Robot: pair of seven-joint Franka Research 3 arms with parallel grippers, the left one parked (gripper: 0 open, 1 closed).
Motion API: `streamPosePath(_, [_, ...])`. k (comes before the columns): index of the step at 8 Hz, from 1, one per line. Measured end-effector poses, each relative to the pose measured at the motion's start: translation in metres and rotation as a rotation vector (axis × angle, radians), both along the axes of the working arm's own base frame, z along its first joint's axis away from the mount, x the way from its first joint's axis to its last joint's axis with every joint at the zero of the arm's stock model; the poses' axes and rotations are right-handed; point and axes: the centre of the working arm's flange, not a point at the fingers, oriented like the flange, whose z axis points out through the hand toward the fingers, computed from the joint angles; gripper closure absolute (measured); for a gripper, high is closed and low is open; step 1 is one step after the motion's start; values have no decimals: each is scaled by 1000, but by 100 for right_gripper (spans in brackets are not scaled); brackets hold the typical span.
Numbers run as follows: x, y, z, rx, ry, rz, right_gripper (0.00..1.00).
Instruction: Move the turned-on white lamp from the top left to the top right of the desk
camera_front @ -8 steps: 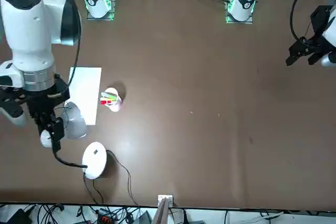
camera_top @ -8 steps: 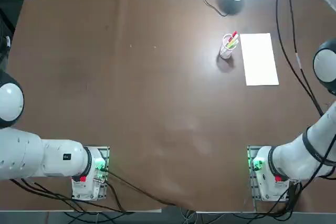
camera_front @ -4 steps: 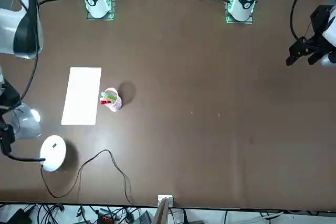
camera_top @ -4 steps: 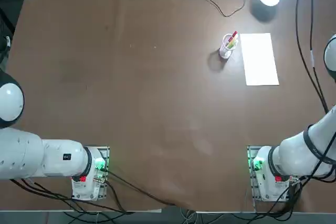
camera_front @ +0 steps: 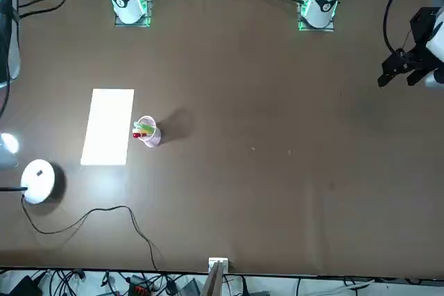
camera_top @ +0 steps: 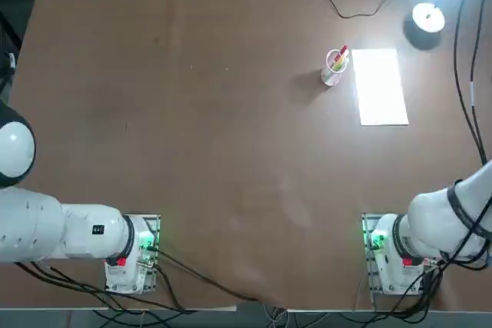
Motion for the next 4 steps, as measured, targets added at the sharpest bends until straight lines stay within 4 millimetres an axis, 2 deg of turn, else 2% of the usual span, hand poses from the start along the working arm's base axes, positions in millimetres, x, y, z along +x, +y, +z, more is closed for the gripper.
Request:
streamPosePath(1, [-8, -14, -17, 7, -34, 19, 27])
streamPosePath(2, [-21, -19, -33, 30, -92, 34, 27])
streamPosePath(4, [-45, -10, -49, 82, -162, 30, 27])
